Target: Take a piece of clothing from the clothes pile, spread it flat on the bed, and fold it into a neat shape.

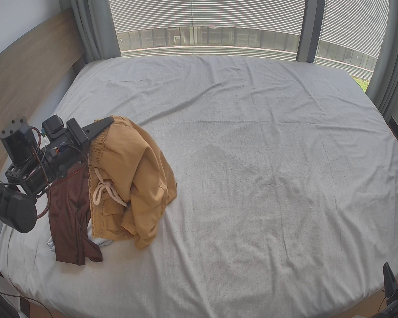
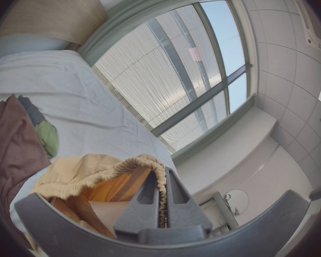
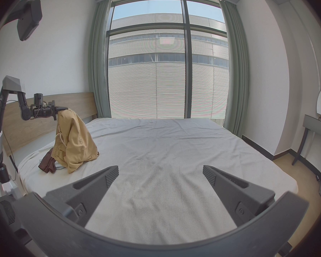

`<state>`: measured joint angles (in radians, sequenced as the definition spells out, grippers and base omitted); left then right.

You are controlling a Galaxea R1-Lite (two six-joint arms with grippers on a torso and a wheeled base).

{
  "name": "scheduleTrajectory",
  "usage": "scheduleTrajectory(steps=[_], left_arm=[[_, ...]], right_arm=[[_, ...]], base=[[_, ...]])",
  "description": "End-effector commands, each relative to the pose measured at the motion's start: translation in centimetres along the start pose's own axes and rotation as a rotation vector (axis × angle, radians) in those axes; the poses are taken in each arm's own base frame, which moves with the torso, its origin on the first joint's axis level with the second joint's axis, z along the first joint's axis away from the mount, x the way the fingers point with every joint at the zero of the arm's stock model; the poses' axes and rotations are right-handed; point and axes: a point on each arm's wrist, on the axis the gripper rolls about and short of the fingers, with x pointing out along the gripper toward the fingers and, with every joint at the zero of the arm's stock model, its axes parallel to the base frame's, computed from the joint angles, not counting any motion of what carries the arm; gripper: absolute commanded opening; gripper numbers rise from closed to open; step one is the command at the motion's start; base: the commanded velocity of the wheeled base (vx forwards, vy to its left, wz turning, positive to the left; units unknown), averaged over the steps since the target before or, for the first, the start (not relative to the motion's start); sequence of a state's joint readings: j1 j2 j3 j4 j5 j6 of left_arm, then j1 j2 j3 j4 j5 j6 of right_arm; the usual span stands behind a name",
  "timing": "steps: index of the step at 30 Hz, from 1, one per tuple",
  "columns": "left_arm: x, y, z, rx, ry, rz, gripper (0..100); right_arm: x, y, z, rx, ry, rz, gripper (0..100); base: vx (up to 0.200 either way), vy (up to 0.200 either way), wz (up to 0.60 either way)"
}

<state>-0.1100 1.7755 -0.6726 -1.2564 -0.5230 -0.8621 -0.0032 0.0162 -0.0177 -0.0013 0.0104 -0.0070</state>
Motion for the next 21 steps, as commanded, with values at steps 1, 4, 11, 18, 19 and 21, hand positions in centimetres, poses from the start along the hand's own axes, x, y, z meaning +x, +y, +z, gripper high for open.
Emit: scheduleTrajectory(steps=[1, 4, 11, 18, 19, 21], left_arm=[[-1.3, -3.5, 0.5, 0.045, 0.019, -0.117, 0], [-1.8, -4.4, 0.6, 0.06, 0.064, -0.179, 0], [-2.4, -6.3, -0.9, 0.064, 0.156, -0.283, 0], [-2.0, -8.0, -3.2, 0.164, 0.181, -0.371, 0], [-1.9, -8.4, -3.5, 0.17, 0.184, -0.384, 0], [-1.7, -9.2, -3.9, 0.169, 0.18, -0.401, 0]], right_arm=[[0.1, 0.0, -0.5, -0.001, 0.012, 0.001, 100], [0.1, 0.0, -0.5, -0.001, 0.01, 0.001, 100], [0.1, 0.0, -0.5, -0.001, 0.012, 0.001, 100], [0.1, 0.0, -0.5, -0.001, 0.01, 0.001, 100], [0.1, 0.0, -0.5, -0.001, 0.01, 0.001, 100], [0.1, 0.0, -0.5, -0.001, 0.01, 0.001, 100]], base=[[0.0, 0.0, 0.0], [0.0, 0.0, 0.0], [0.0, 0.0, 0.0], [0.0, 0.0, 0.0], [0.0, 0.0, 0.0], [0.0, 0.0, 0.0]])
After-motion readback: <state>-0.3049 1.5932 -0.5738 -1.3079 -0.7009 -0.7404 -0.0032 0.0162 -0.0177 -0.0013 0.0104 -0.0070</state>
